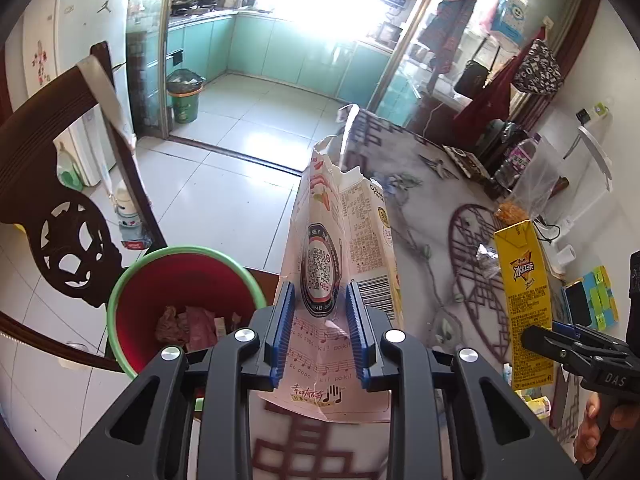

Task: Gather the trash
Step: 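Carry the pink carton and yellow iced-tea carton in both grippers over the bucket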

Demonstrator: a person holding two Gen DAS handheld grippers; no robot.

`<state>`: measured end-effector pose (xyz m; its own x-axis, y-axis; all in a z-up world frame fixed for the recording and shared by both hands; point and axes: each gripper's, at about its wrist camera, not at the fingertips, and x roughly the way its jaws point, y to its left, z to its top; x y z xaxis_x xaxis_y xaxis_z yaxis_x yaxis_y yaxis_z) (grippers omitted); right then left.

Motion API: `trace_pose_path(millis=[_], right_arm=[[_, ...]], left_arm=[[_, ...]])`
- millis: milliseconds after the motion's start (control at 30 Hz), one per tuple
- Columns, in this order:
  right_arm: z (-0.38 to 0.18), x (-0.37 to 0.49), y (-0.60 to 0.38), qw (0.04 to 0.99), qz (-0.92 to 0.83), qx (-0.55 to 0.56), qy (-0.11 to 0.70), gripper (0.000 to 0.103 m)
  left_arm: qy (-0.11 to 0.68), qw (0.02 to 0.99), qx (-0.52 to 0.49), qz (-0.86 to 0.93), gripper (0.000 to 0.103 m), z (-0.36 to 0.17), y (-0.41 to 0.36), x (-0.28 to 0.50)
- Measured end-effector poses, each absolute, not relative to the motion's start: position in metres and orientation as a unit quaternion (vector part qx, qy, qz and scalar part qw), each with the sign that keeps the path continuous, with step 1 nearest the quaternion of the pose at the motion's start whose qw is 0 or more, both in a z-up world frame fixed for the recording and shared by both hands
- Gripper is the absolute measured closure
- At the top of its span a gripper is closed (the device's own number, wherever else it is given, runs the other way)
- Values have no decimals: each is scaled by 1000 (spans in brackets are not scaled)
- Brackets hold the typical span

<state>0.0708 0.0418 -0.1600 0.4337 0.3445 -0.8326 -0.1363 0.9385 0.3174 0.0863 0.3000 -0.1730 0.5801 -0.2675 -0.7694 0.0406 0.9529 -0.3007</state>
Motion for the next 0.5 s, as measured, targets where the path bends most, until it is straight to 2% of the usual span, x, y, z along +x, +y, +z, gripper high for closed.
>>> trace_pose_path(millis=[500], right_arm=[[-175,100,123,821,191,64,535,44]], left_arm=[[468,871,-138,-49,79,-196,368,96]])
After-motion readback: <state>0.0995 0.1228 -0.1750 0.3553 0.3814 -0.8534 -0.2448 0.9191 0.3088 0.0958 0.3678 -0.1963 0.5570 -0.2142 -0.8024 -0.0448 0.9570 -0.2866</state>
